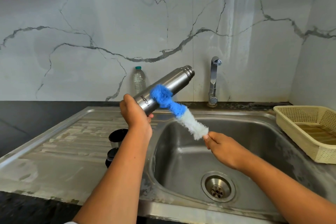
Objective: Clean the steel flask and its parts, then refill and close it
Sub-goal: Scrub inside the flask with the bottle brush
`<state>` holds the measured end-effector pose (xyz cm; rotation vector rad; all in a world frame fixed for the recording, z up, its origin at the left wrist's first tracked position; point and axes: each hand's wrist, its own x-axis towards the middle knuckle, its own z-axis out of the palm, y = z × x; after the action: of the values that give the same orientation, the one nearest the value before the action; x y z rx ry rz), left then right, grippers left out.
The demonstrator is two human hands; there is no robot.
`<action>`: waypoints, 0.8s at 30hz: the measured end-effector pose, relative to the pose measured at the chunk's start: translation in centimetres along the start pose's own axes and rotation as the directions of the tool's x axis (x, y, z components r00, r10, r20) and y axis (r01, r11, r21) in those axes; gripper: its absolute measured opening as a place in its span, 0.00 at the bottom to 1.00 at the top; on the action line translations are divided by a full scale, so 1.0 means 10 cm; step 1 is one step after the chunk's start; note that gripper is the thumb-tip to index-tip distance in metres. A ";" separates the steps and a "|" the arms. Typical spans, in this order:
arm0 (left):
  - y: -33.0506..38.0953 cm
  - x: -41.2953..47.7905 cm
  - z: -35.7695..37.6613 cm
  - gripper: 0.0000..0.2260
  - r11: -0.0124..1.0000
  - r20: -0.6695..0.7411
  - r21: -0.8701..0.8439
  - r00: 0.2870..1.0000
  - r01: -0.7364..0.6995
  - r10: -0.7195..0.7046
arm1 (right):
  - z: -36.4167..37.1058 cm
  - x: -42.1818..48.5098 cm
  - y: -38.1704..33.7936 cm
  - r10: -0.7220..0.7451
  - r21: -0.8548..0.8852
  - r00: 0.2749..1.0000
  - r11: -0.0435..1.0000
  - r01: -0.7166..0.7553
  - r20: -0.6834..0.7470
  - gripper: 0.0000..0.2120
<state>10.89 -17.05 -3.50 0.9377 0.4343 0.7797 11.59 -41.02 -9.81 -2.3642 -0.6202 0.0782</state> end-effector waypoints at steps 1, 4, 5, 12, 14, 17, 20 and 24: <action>-0.01 -0.03 0.02 0.13 1.000 0.012 0.021 1.000 -0.013 0.012 | 0.02 0.01 -0.05 -0.011 0.020 1.000 1.000 0.011 -0.009 0.20; -0.01 -0.06 0.03 0.09 0.999 0.023 0.035 0.999 -0.034 0.033 | 0.02 0.02 -0.08 -0.022 0.043 0.999 0.999 0.023 -0.026 0.20; 0.01 -0.05 0.01 0.08 0.998 0.009 0.035 0.999 -0.044 0.044 | -0.01 0.00 -0.04 -0.010 0.033 1.000 0.999 0.011 -0.023 0.20; -0.05 -0.11 0.06 0.05 0.987 0.053 0.108 0.992 -0.123 0.118 | -0.07 0.04 0.04 0.008 0.067 0.998 0.998 -0.004 -0.066 0.20; 0.00 -0.08 0.02 0.05 0.985 0.031 0.097 0.990 -0.139 0.137 | -0.06 0.01 0.07 0.016 0.056 0.999 0.998 -0.013 -0.049 0.20; 0.02 -0.03 -0.02 0.05 0.978 0.019 0.113 0.984 -0.178 0.177 | -0.07 -0.02 0.13 0.035 0.030 0.999 0.999 -0.035 -0.025 0.20; -0.03 -0.06 0.03 0.05 0.971 0.056 0.134 0.980 -0.198 0.192 | -0.08 0.03 0.06 0.027 0.093 0.998 0.995 -0.021 -0.062 0.20; 0.06 -0.03 -0.04 0.06 0.980 0.019 0.075 0.983 -0.183 0.182 | -0.07 -0.01 0.11 0.043 0.058 0.999 0.997 -0.041 -0.029 0.21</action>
<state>10.21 -16.79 -3.17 1.0638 0.3728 0.9291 12.09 -42.19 -9.96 -2.3193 -0.5468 0.0783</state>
